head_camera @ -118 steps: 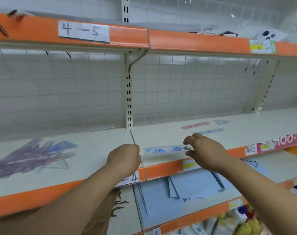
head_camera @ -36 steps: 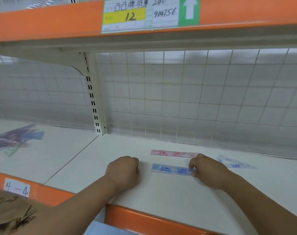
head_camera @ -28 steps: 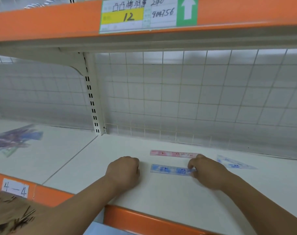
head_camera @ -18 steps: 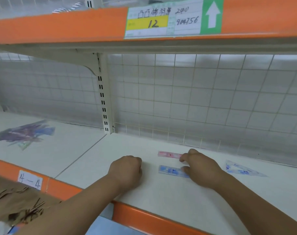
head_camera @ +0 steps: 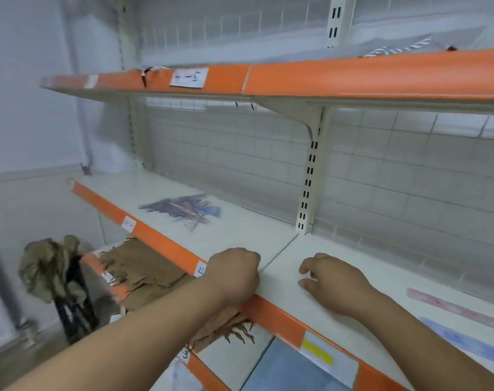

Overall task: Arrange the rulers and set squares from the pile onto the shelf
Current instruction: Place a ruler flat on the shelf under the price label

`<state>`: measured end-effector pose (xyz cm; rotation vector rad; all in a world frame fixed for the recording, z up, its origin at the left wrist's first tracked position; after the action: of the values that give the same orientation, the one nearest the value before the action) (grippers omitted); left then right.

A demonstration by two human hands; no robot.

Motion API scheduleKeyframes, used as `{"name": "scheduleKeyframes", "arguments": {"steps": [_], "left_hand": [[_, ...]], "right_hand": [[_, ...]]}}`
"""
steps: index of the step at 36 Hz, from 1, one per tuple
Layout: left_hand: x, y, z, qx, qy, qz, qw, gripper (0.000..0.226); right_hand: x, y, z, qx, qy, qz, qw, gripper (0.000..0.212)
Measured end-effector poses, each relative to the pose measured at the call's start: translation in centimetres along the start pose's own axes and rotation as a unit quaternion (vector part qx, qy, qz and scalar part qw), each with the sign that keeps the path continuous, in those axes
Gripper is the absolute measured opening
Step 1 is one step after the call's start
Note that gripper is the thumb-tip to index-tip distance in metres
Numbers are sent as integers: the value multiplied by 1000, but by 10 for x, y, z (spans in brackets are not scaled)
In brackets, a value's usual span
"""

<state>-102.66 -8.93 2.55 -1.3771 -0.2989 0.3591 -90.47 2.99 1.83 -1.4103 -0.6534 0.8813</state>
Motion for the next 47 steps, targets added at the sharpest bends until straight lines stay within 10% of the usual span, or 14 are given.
{"name": "scheduleKeyframes", "arguments": {"steps": [19,47], "left_hand": [[-272,-5,-18,24,-44,-30,998,20],[-396,70,179,-155,63,-27,986,58]], "right_hand": [[-224,35,136,-13,-44,-4,999,34],[-218,88,367,-49,96,20,994,17]]}}
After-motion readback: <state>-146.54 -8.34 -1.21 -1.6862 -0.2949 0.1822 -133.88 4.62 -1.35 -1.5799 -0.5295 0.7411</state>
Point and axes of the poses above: each hand's wrist, its own z-axis towards the middle knuckle, its own y-axis out of the palm, x = y × z, the point moved 5 cm from there along z, towards the middle knuckle, and after that the axes turned 2 degrees about y, right-handed, at the moved point
